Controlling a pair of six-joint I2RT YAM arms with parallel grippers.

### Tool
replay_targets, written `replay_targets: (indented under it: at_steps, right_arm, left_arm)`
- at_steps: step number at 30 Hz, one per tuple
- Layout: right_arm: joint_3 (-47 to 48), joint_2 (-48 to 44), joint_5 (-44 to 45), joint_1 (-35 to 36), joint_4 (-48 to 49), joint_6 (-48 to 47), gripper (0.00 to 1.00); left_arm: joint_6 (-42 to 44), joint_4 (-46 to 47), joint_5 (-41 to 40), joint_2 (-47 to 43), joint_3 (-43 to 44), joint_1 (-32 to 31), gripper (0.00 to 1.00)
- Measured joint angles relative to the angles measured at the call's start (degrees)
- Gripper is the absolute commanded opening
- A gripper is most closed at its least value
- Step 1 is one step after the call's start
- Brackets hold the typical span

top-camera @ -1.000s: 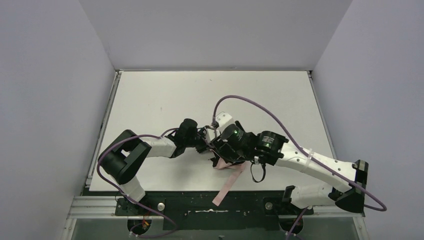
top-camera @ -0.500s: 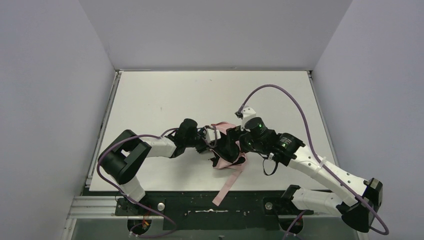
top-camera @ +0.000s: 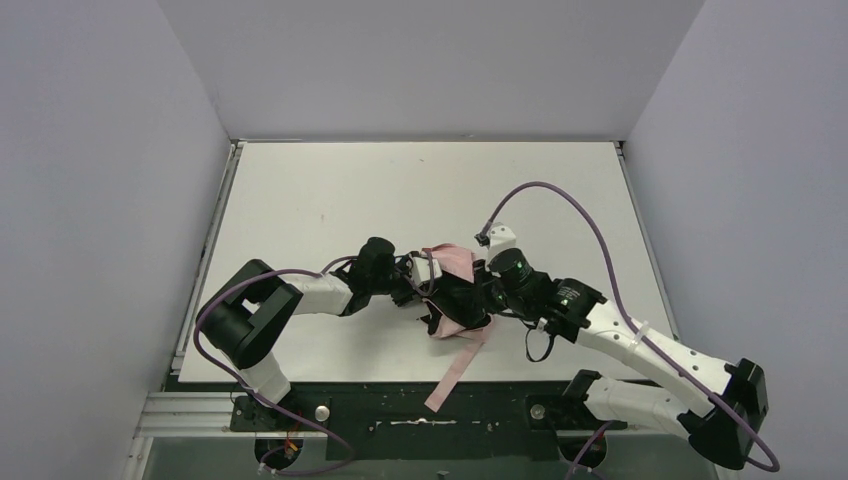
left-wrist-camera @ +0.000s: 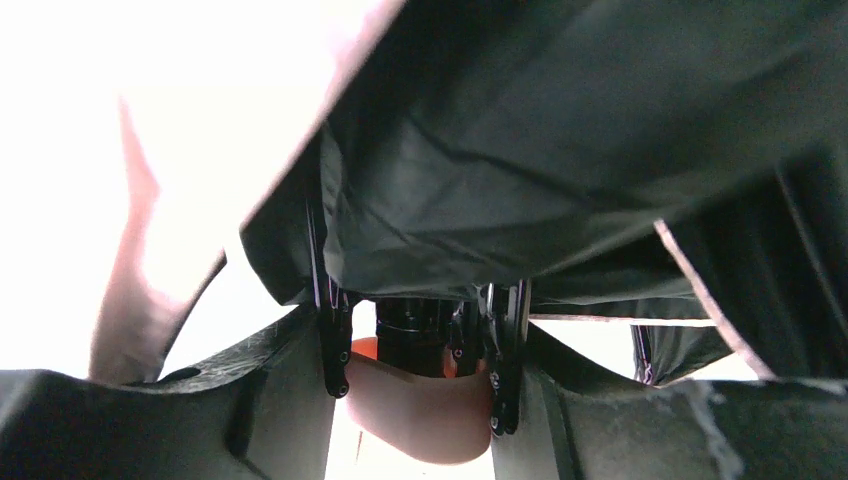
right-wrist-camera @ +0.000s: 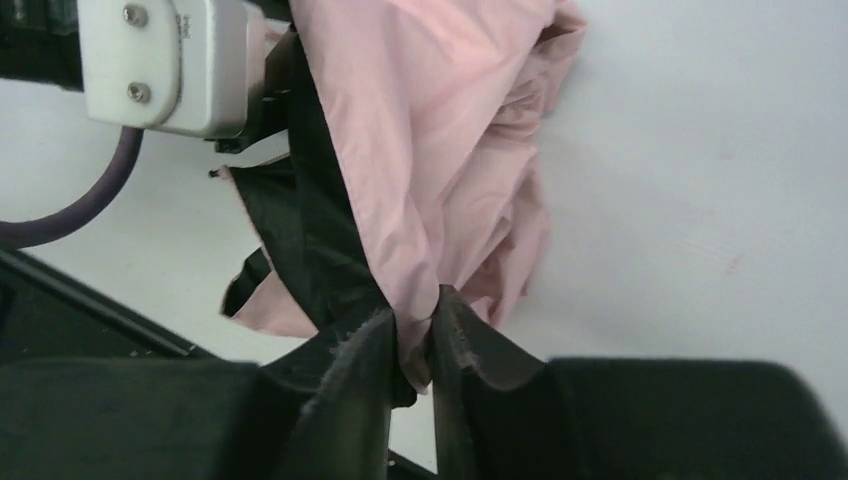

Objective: Put away the umbrella

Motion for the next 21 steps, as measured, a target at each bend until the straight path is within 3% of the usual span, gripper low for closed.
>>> replay_targets:
  at_steps: [3,11,17,21]
  right_arm:
    - [4.17,0.07,7.50,1.99,-5.42,-0.55,0.02]
    - [23.78,14.01,29.62,19.08,-23.82,2.40,0.02]
    - [24.11,22.51,35.60,28.30,-32.20,8.07,0.24]
    - [19.32,22.36,34.18,32.33,-30.75,8.13,0.29]
  left_arm:
    - [-0.24,-0.11,-0.04,0.00,0.09,0.00,0.00]
    - [-1.20,-1.33,-0.57,0.00,1.09,-0.04,0.00]
    - [-1.73,-1.62,-1.25,0.00,1.18,-0.04,0.00]
    - [-2.34,-2.01,-1.53,0.00,1.40,-0.02,0.00]
